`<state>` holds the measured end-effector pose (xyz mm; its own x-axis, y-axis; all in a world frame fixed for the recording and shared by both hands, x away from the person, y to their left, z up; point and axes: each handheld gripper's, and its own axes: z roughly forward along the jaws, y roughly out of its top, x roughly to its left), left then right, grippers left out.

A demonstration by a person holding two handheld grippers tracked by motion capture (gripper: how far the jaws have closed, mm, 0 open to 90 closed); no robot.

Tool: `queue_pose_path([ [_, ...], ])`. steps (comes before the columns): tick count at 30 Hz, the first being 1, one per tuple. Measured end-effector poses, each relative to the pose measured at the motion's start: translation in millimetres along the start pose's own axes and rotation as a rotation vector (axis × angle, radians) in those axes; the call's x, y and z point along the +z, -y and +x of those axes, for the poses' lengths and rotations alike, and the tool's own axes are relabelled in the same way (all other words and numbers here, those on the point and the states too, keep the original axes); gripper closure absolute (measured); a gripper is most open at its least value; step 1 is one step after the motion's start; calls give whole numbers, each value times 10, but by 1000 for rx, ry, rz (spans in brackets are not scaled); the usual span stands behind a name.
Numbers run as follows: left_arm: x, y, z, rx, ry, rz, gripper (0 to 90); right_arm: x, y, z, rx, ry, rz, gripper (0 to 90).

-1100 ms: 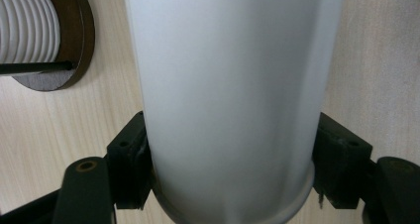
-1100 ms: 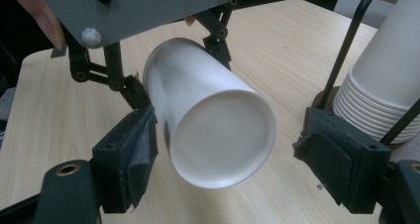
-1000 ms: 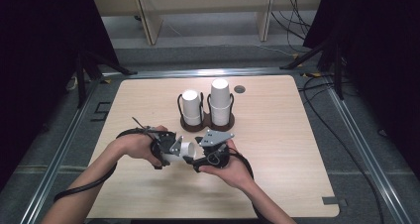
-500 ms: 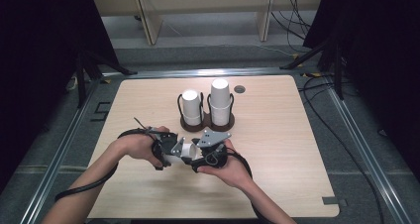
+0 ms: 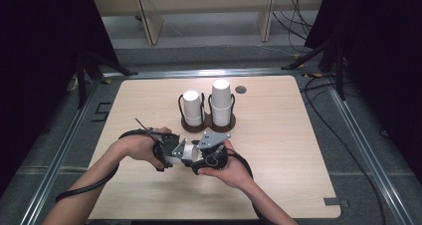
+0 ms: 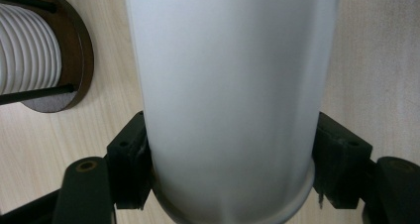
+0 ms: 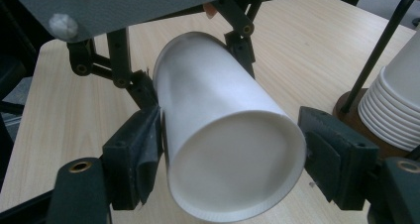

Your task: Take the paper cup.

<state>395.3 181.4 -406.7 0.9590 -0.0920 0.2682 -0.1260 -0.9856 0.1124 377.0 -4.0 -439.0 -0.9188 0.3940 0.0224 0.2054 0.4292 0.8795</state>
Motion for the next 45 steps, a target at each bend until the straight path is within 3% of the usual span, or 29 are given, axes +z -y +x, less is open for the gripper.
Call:
queue_pose_path([
  [5,-9,-10,-1,7,1,-1,290,0,1,12,1,-1,0,278],
  [8,-13,-19,-6,13,-3,-2,290,8,-2,-8,-40,6,-12,279],
  [12,-22,-28,-10,19,-8,-6,290,8,-3,-5,-47,-1,-10,283],
  [16,-28,-37,-13,28,-6,-6,290,12,2,3,-51,3,-15,287],
  [17,-30,-39,-12,32,-8,-5,290,10,10,32,-7,-9,-5,290],
  [21,-36,-47,-12,37,-8,-10,290,14,10,28,-22,-11,-10,297],
  [22,-35,-49,-13,38,-8,-11,290,12,12,37,-7,-14,-4,298],
  [23,-36,-50,-15,40,-10,-11,290,17,11,23,-30,-12,-9,299],
  [28,-40,-50,-14,48,-8,-9,290,10,15,25,-29,-24,0,303],
  [32,-42,-49,-16,54,-7,-4,290,21,16,12,-58,-22,-11,307],
  [45,-41,-38,-17,58,-3,-11,290,19,21,11,-68,-22,-8,312],
])
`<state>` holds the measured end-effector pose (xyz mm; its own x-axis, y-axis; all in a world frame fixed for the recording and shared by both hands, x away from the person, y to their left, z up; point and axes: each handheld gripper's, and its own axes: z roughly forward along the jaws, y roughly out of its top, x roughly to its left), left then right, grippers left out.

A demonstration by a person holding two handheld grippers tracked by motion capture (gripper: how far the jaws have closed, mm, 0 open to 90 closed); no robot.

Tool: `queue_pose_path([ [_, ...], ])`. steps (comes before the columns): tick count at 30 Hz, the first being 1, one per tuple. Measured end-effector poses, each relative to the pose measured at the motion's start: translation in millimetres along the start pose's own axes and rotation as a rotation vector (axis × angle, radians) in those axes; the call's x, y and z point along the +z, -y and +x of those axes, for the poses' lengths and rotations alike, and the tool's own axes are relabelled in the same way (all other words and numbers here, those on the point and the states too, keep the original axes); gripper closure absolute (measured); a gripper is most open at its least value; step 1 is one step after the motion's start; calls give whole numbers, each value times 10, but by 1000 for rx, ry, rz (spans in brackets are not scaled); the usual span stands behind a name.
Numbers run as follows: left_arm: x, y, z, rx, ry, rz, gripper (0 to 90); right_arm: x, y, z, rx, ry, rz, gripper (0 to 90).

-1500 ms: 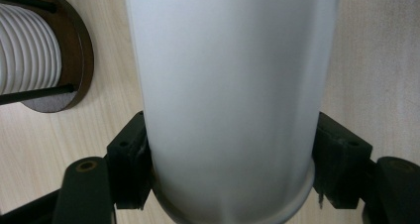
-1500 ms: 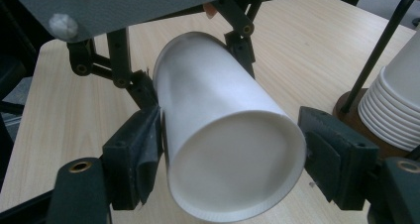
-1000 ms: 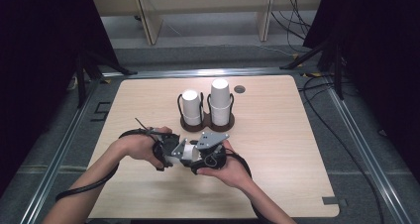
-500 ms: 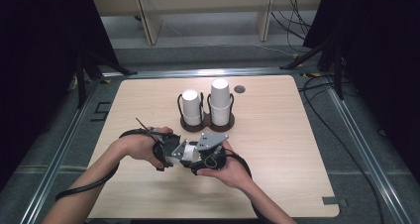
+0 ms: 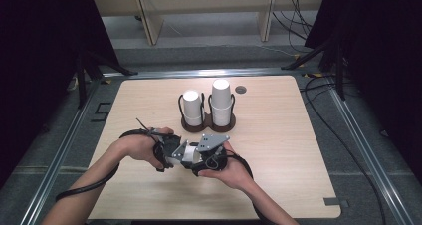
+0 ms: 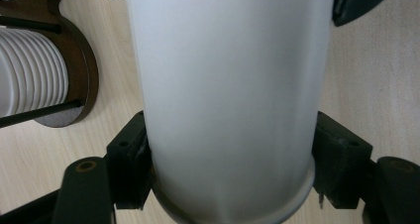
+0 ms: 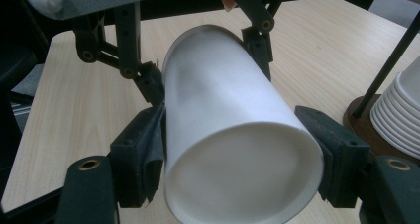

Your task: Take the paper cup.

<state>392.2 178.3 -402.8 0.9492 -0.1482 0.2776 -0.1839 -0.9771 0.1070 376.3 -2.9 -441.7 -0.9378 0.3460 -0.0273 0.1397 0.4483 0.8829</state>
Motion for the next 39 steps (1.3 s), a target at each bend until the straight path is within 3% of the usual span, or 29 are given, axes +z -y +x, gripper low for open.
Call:
queue_pose_path([
  [12,9,6,-6,-4,3,0,289,-4,9,2,10,-5,2,309],
  [13,9,5,-7,-2,3,1,289,-12,15,25,48,-9,14,312],
  [18,7,16,3,4,5,-8,289,-8,22,16,20,-17,7,319],
  [19,10,25,3,7,9,-12,289,-9,21,-2,-8,-13,-6,324],
  [25,23,50,-4,28,19,-21,286,-16,33,13,-14,-46,-1,345],
  [39,25,57,13,44,13,-36,276,-31,39,-4,-28,-48,-19,359],
])
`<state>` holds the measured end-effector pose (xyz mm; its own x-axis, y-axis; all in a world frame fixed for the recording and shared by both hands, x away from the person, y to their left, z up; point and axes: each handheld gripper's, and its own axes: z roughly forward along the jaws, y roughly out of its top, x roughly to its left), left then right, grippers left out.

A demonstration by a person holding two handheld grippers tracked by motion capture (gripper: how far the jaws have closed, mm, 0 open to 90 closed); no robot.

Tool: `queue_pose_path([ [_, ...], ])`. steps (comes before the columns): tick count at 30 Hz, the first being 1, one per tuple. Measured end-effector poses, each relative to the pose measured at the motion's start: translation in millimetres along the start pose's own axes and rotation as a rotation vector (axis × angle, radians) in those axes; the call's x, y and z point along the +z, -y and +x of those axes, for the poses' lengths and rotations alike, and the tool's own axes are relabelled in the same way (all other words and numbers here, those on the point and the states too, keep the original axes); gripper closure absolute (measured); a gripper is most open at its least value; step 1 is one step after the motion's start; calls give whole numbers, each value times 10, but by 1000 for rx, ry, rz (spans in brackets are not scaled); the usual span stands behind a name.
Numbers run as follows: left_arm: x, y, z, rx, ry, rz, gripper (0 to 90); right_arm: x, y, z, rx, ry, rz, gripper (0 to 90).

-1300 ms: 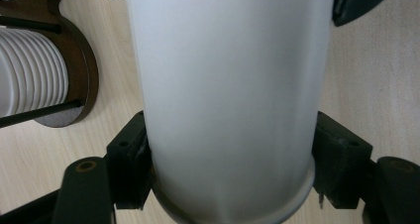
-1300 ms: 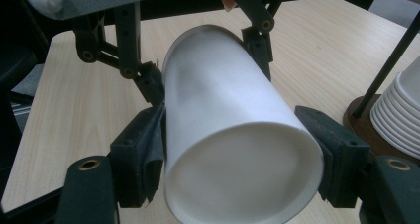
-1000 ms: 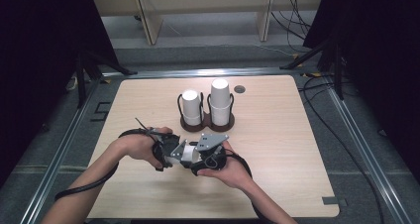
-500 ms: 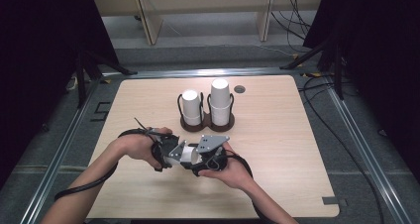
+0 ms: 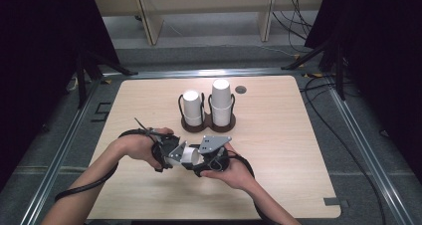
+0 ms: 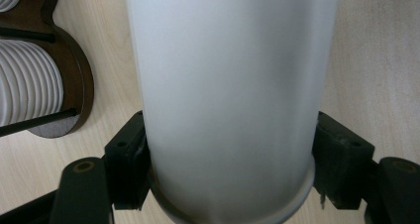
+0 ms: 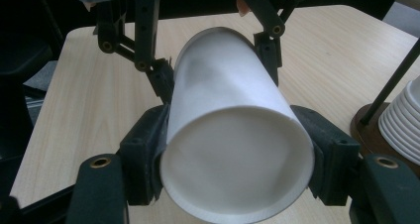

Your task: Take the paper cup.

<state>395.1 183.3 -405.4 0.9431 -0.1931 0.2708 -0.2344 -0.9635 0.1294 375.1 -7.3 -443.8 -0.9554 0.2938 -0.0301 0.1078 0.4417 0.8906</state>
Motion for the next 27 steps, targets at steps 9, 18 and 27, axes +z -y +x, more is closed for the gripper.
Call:
queue_pose_path([
  [9,-5,69,20,-34,-18,-68,208,-42,7,-14,-11,-1,-19,361],
  [18,-25,239,32,-132,-52,-212,142,-105,43,-39,25,13,-60,361],
  [27,1,449,33,-265,-109,-360,132,-204,76,-99,45,36,-116,359],
])
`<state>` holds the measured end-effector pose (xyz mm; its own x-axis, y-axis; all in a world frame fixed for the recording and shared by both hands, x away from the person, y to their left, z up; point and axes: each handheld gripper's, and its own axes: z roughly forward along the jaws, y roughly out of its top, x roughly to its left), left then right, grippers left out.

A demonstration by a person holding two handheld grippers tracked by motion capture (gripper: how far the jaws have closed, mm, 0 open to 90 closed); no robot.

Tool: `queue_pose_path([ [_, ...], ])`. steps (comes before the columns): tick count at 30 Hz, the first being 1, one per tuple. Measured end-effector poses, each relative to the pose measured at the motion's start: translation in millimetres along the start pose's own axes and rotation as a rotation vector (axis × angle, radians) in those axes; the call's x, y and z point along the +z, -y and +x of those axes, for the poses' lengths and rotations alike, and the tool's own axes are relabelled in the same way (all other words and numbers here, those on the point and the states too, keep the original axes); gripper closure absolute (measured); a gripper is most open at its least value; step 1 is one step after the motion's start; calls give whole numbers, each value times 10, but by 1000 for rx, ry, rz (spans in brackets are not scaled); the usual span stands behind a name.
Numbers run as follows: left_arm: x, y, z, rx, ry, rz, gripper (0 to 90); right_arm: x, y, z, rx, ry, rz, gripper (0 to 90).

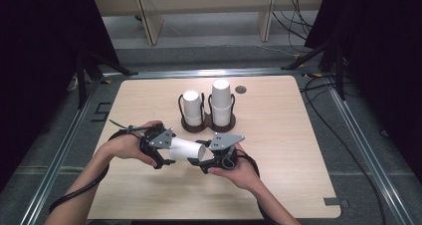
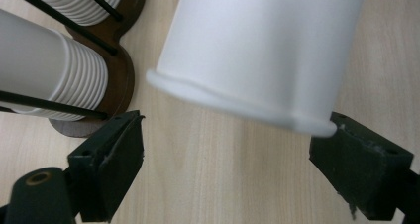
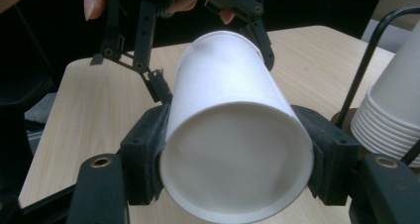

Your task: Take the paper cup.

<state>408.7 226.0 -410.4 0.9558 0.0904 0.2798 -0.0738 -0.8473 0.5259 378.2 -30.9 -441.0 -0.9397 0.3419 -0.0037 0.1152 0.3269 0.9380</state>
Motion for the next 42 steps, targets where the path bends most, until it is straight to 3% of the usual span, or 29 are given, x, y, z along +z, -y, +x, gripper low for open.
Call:
queue_pose_path([
  [1,-7,19,4,-9,-10,-6,132,-15,-1,4,19,-3,1,359],
  [3,-11,54,1,-36,-29,-27,131,-37,-4,-21,11,17,-18,359],
  [4,-8,71,-8,-53,-41,-42,129,-44,1,-18,35,25,-31,358],
  [5,-8,86,-13,-62,-50,-52,127,-45,3,-28,43,10,-40,358],
  [6,-13,98,-14,-76,-48,-54,127,-65,1,-41,25,38,-38,357],
  [8,-7,129,-25,-100,-63,-83,121,-74,9,-43,42,48,-54,357],
  [10,16,163,-36,-143,-83,-134,120,-92,14,-41,68,54,-67,356],
  [11,21,180,-35,-155,-96,-154,118,-98,15,-58,54,74,-83,356],
  [12,40,193,-45,-191,-103,-192,116,-105,16,-56,76,66,-89,356],
  [13,32,206,-41,-198,-107,-190,116,-120,13,-68,64,81,-89,356],
  [14,57,217,-56,-222,-118,-229,117,-120,17,-68,76,76,-94,356],
  [15,45,229,-43,-203,-130,-211,116,-120,21,-65,93,77,-102,356],
  [16,60,232,-59,-221,-124,-230,116,-114,25,-69,93,78,-113,355],
  [18,75,232,-74,-214,-127,-245,112,-117,25,-67,97,78,-101,355],
  [19,67,233,-70,-189,-127,-237,112,-112,27,-59,99,88,-106,355],
  [20,73,227,-87,-205,-121,-258,112,-113,24,-72,89,72,-97,355],
  [23,71,221,-80,-191,-115,-271,106,-108,25,-67,92,71,-94,356],
  [24,66,222,-70,-166,-122,-265,103,-106,26,-81,69,75,-97,356],
  [29,69,204,-78,-159,-107,-311,96,-102,27,-69,84,49,-75,356],
  [34,80,184,-85,-146,-102,-317,93,-78,30,-73,87,26,-84,357],
  [35,84,182,-86,-150,-104,-326,94,-80,27,-85,59,40,-79,357],
  [36,74,182,-74,-134,-108,-315,95,-83,27,-82,61,43,-71,357],
  [37,83,175,-85,-145,-102,-337,94,-77,31,-68,81,36,-66,356],
  [42,76,153,-103,-123,-94,-351,105,-42,40,-63,68,20,-61,357],
])
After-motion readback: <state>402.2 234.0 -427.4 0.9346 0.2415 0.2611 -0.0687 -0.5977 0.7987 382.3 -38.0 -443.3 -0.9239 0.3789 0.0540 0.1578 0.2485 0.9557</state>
